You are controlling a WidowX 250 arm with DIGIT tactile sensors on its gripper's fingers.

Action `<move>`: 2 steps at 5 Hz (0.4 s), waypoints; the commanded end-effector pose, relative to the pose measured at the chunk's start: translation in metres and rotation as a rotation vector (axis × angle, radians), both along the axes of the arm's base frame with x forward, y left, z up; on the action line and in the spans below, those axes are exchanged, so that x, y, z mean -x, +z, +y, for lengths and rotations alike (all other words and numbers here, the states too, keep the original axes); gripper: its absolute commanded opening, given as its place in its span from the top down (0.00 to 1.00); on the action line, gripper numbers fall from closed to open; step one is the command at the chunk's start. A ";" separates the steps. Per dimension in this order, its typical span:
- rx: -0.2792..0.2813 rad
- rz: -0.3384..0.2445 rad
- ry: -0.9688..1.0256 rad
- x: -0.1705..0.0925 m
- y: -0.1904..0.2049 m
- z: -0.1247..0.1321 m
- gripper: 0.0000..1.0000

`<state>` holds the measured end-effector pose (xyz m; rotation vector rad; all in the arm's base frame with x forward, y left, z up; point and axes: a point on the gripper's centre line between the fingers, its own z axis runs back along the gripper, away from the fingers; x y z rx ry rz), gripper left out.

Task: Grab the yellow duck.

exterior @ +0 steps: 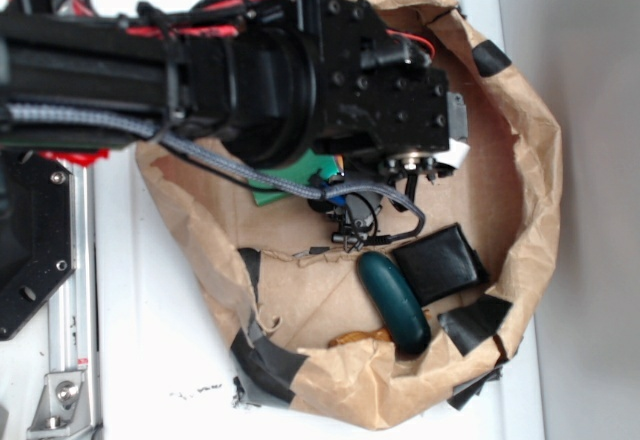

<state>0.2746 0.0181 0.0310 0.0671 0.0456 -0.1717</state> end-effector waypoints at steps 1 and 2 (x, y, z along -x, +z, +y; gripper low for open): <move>0.036 -0.202 0.123 0.003 0.123 -0.015 1.00; 0.134 -0.168 0.291 0.014 0.134 -0.024 1.00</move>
